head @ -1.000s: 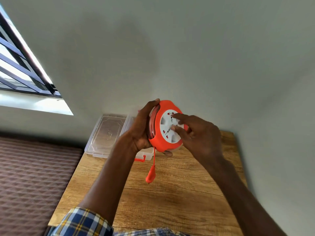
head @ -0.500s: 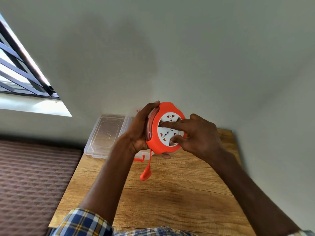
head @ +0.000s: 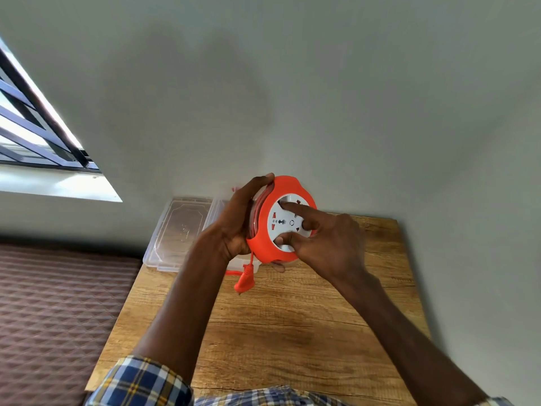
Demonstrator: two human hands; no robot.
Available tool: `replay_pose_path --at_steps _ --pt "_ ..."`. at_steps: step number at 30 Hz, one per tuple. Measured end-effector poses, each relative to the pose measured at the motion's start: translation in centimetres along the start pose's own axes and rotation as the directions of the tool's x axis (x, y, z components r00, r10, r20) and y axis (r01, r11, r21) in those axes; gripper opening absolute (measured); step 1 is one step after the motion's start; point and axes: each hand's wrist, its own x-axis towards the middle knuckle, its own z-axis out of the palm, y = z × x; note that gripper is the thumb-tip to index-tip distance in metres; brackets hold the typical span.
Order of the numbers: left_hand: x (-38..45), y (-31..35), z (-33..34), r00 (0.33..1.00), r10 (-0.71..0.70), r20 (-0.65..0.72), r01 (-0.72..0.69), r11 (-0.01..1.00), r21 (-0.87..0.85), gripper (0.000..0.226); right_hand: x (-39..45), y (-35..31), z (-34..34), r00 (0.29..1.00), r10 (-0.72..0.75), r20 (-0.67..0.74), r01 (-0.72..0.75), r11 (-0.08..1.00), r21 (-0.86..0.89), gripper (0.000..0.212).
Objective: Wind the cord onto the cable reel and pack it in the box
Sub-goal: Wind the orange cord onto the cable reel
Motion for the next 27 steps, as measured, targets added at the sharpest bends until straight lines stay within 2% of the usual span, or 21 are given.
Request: replay_pose_path --at_steps 2,7,10,15,17,20,22,24,26,27 --pt "0.0 0.0 0.0 1.0 -0.007 0.002 0.007 1.0 -0.006 0.061 -0.3 -0.3 0.2 0.999 0.033 -0.023 -0.033 0.999 0.007 0.065" --pt "0.1 -0.4 0.5 1.0 0.012 -0.004 -0.012 0.999 -0.033 0.066 0.1 -0.7 0.5 0.97 0.221 -0.1 -0.202 0.964 0.174 0.066" --pt "-0.1 -0.4 0.6 0.999 0.041 -0.027 -0.042 0.998 -0.039 0.061 0.0 -1.2 0.6 0.964 0.242 -0.111 -0.217 0.956 0.198 0.066" --pt "0.2 -1.0 -0.2 0.997 0.071 -0.002 -0.071 0.993 -0.09 0.075 -0.2 -1.0 1.0 0.983 0.18 -0.047 -0.168 0.968 0.187 0.062" --pt "0.3 -1.2 -0.5 0.996 0.088 -0.005 -0.088 0.982 -0.166 0.079 -0.5 -0.8 1.5 0.982 0.167 -0.084 -0.144 0.963 0.229 0.055" --pt "0.7 -1.7 -1.8 0.992 0.118 -0.04 -0.124 0.931 -0.344 0.086 -0.9 -0.8 2.6 0.971 0.195 -0.137 -0.138 0.929 0.343 0.04" --pt "0.5 -2.0 -2.5 0.987 0.147 -0.068 -0.162 0.89 -0.426 0.084 -1.1 -0.8 3.7 0.955 0.244 -0.171 -0.169 0.916 0.364 0.037" --pt "0.2 -2.7 -3.1 0.974 0.202 -0.108 -0.229 0.863 -0.451 0.081 -1.5 -0.9 4.6 0.908 0.411 -0.08 -0.339 0.834 0.435 0.044" --pt "-0.1 -3.4 -3.7 0.947 0.28 -0.159 -0.322 0.82 -0.473 0.078 -1.7 -1.5 5.0 0.826 0.534 0.179 -0.529 0.628 0.571 0.048" --pt "-0.4 -3.7 -3.9 0.933 0.312 -0.18 -0.36 0.789 -0.498 0.077 -1.7 -1.8 5.0 0.79 0.522 0.321 -0.591 0.512 0.623 0.044"
